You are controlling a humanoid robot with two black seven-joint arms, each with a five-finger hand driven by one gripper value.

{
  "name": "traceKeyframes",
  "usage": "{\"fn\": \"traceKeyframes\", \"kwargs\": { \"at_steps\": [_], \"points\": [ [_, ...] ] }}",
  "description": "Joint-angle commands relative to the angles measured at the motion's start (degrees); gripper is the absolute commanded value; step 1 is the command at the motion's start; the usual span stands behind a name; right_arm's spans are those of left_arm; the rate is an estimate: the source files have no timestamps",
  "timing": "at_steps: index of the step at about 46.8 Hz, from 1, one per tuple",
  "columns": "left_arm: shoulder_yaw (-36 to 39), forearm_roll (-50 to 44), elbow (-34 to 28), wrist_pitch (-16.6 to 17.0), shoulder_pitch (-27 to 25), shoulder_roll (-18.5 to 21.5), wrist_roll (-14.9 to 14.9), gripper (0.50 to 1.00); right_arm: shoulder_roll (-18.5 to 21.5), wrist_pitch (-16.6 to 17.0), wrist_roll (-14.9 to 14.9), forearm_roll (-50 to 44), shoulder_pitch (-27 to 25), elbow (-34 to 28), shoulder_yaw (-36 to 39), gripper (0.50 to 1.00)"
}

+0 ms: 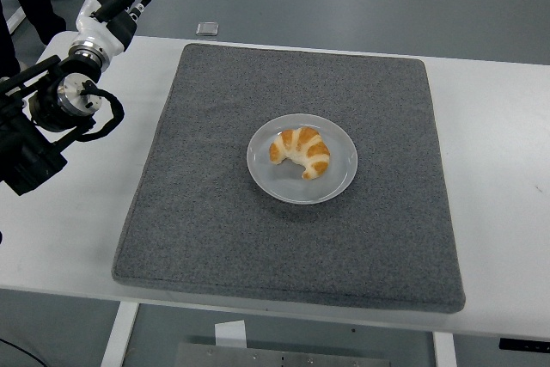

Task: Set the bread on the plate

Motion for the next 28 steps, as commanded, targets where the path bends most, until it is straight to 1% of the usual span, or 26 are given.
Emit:
{"fn": "traceKeyframes", "kwargs": {
  "at_steps": [1,10,15,20,28],
  "points": [
    [-0.3,-0.3,1.8,0.0,0.1,-1.7,0.0,0.996,0.0,0.0,0.0,0.0,0.0,0.0,0.0,0.952],
    [-4.2,0.1,3.3,-0.3,1.7,-5.0,-0.8,1.0,0.0,0.0,0.0,0.1,0.0,0.0,0.1,0.952],
    [-5.9,0.5,3.3,-0.4,2.8,-5.8,-1.4,1.0,0.0,0.0,0.0,0.1,0.0,0.0,0.1,0.952],
    [-5.9,0.5,3.3,-0.5,3.0,-6.2,-2.3,1.0,0.0,0.0,0.0,0.1,0.0,0.0,0.1,0.952],
    [-6.0,0.6,3.3,-0.2,3.0,-7.0,-5.4,1.0,0.0,0.1,0.0,0.1,-0.1,0.0,0.3,0.954]
  ]
}}
